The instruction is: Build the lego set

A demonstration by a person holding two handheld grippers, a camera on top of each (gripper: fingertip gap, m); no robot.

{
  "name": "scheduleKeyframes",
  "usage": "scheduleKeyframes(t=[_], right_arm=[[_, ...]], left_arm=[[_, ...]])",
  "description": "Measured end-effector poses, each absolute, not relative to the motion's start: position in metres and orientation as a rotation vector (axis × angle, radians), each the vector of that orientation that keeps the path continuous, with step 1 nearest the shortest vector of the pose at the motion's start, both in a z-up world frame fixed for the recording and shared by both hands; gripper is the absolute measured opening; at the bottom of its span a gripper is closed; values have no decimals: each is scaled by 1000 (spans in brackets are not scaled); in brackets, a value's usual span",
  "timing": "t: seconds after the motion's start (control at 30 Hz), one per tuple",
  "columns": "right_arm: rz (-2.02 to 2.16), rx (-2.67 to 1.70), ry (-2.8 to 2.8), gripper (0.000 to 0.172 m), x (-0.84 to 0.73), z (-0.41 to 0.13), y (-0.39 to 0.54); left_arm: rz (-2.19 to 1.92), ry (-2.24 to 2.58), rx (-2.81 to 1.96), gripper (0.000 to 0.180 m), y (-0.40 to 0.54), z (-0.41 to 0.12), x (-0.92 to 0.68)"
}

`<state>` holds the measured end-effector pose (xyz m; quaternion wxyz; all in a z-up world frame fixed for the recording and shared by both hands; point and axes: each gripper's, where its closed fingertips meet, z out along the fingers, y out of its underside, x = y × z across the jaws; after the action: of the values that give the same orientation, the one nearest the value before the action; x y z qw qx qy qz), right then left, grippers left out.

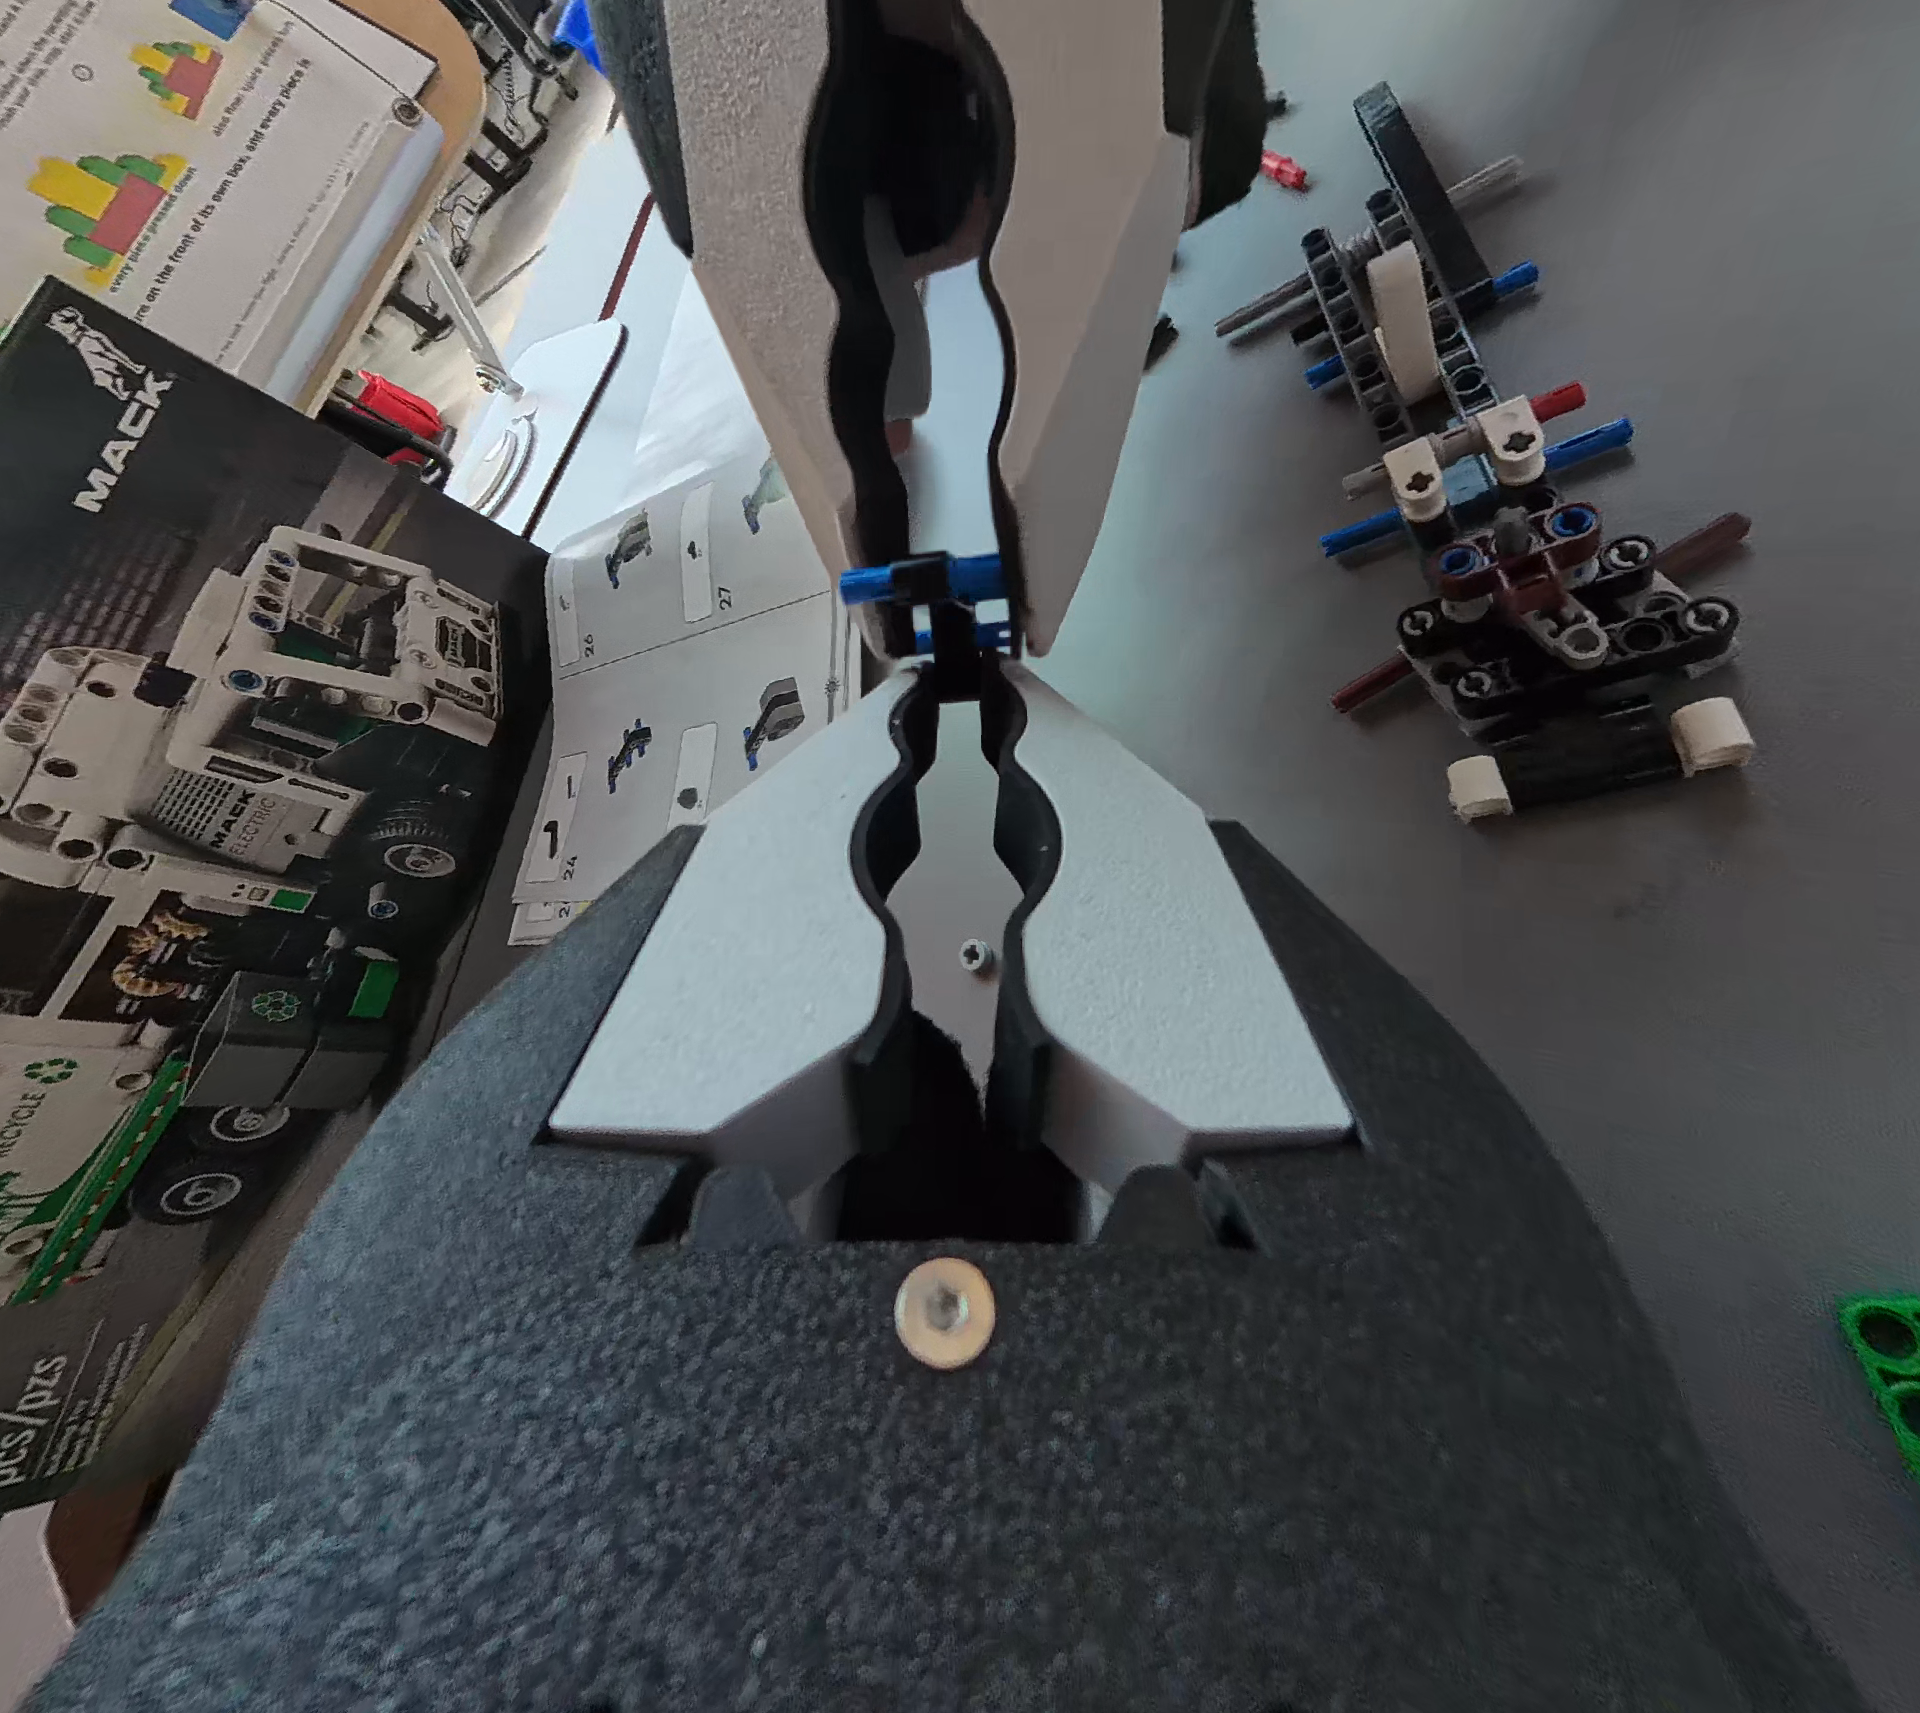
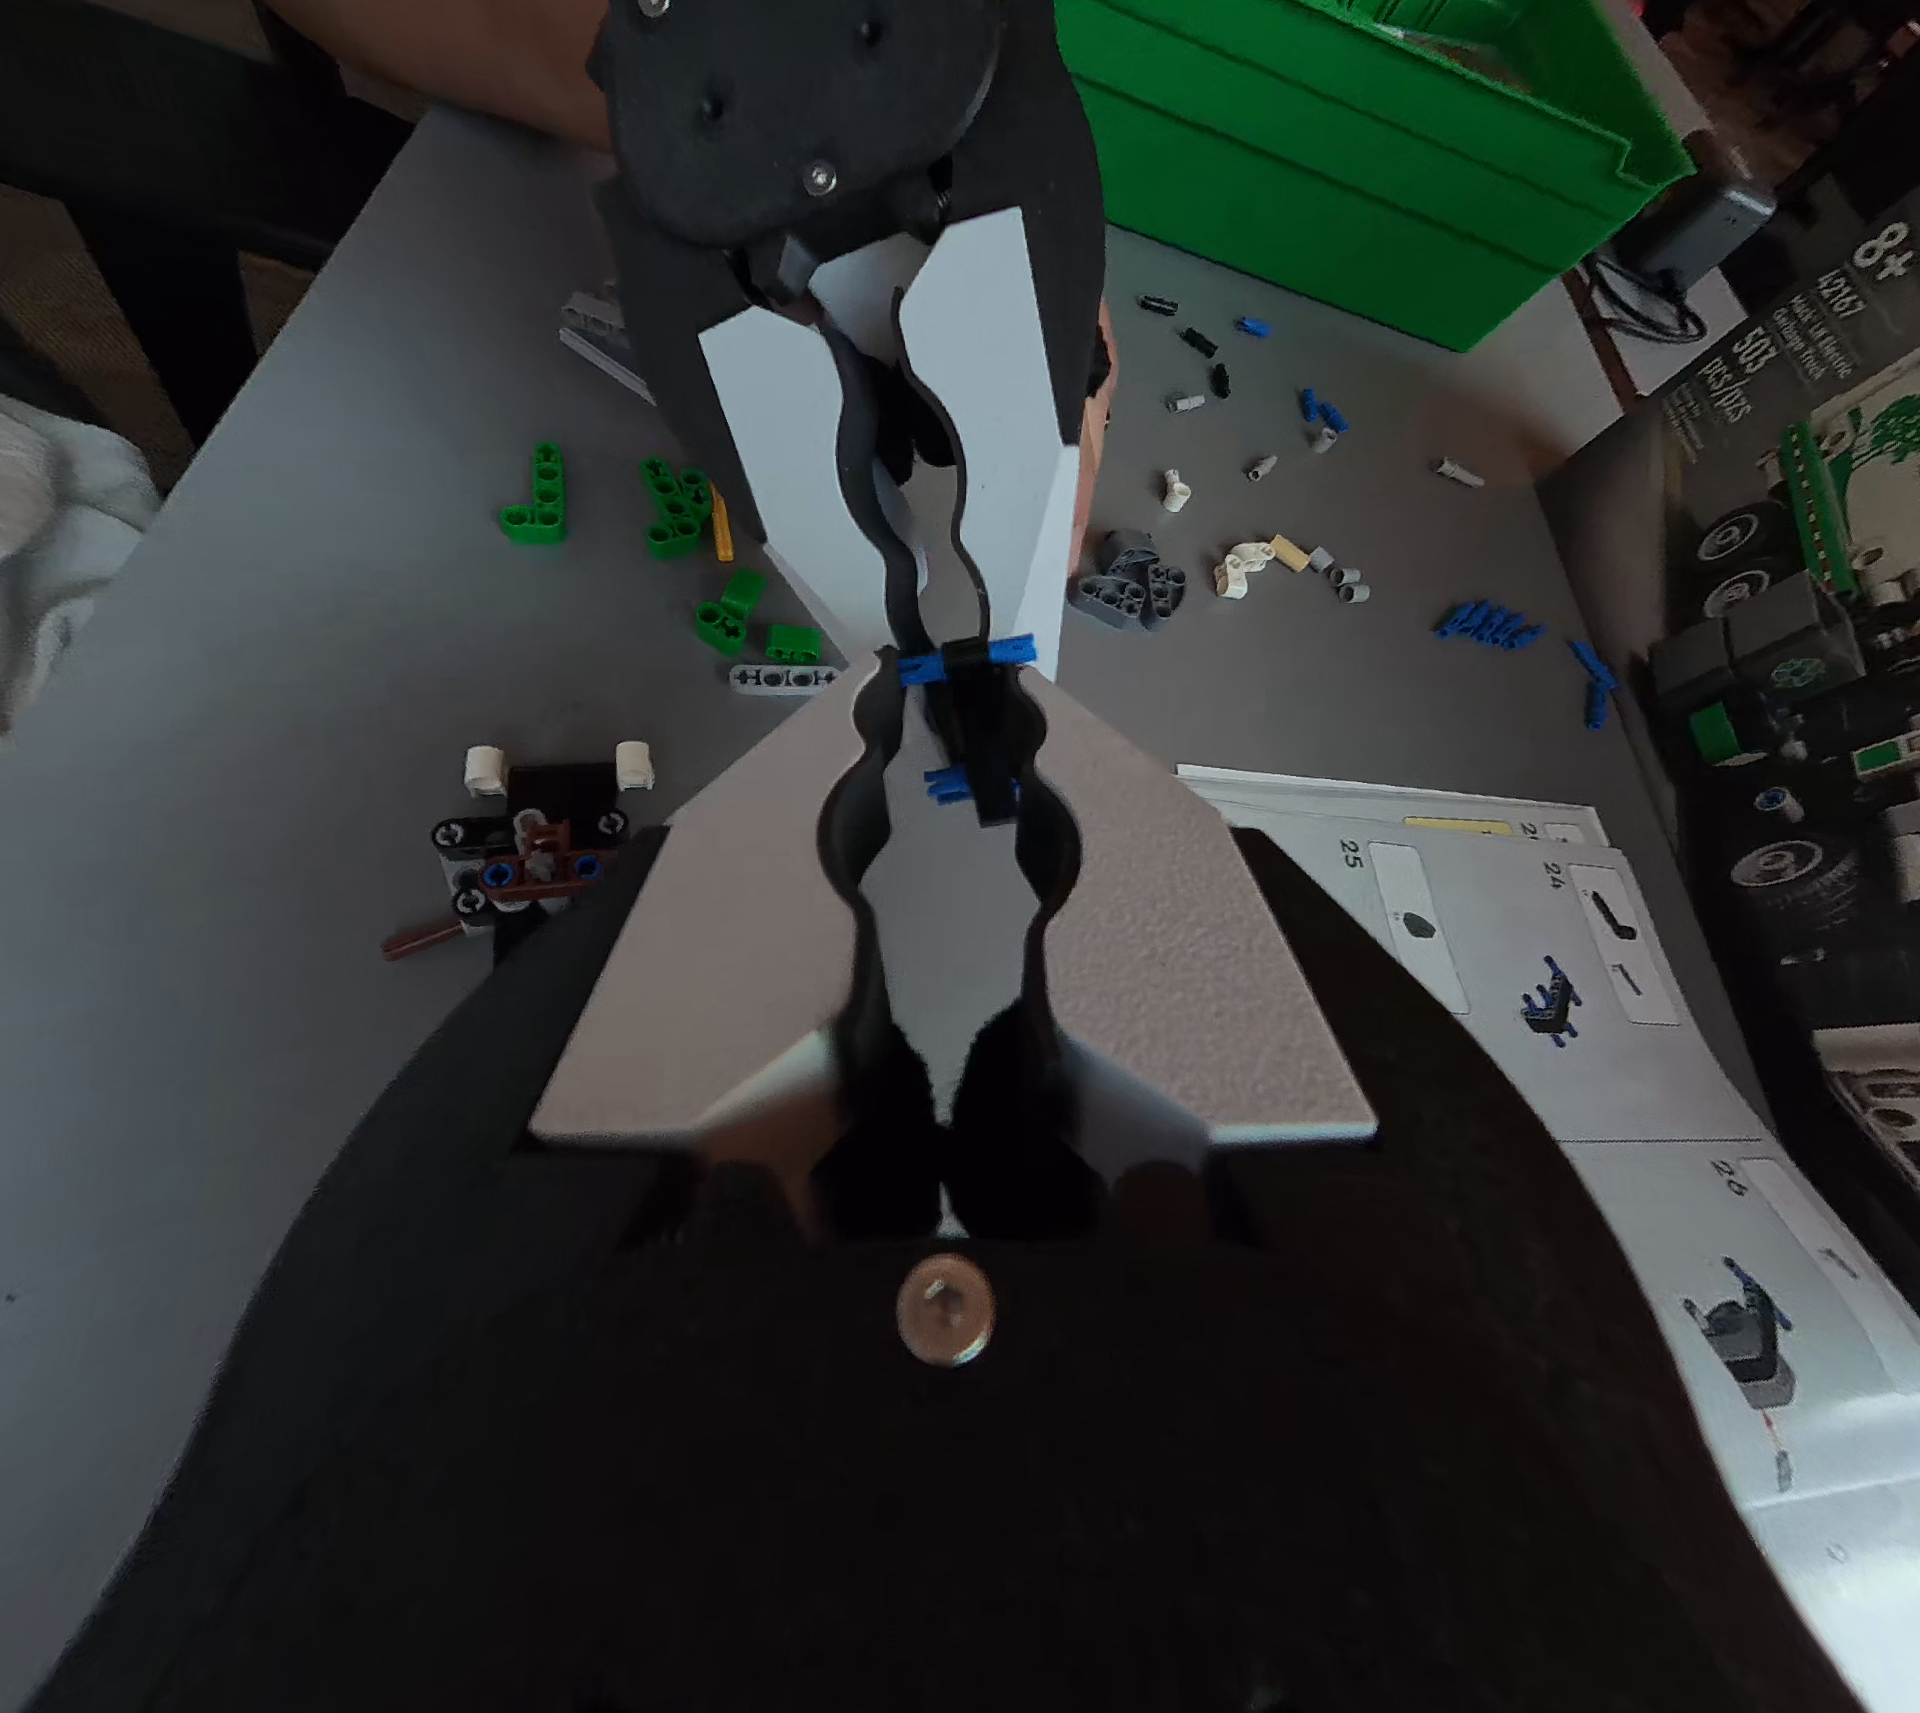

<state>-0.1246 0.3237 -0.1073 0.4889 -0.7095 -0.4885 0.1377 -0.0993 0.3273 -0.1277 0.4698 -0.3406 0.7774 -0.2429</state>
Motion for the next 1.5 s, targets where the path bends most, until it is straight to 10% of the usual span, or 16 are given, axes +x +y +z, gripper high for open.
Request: scheduleKeyframes(t=[0.5,1.5], right_arm=[[908,-1533,-839,25,-114,-49,318],[996,-2474,-297,6,-17,-152,301]], left_arm=[[-1463,1591,-1032,6,315,-58,-108],[-853,1546,-1251,23,406,-93,-149]])
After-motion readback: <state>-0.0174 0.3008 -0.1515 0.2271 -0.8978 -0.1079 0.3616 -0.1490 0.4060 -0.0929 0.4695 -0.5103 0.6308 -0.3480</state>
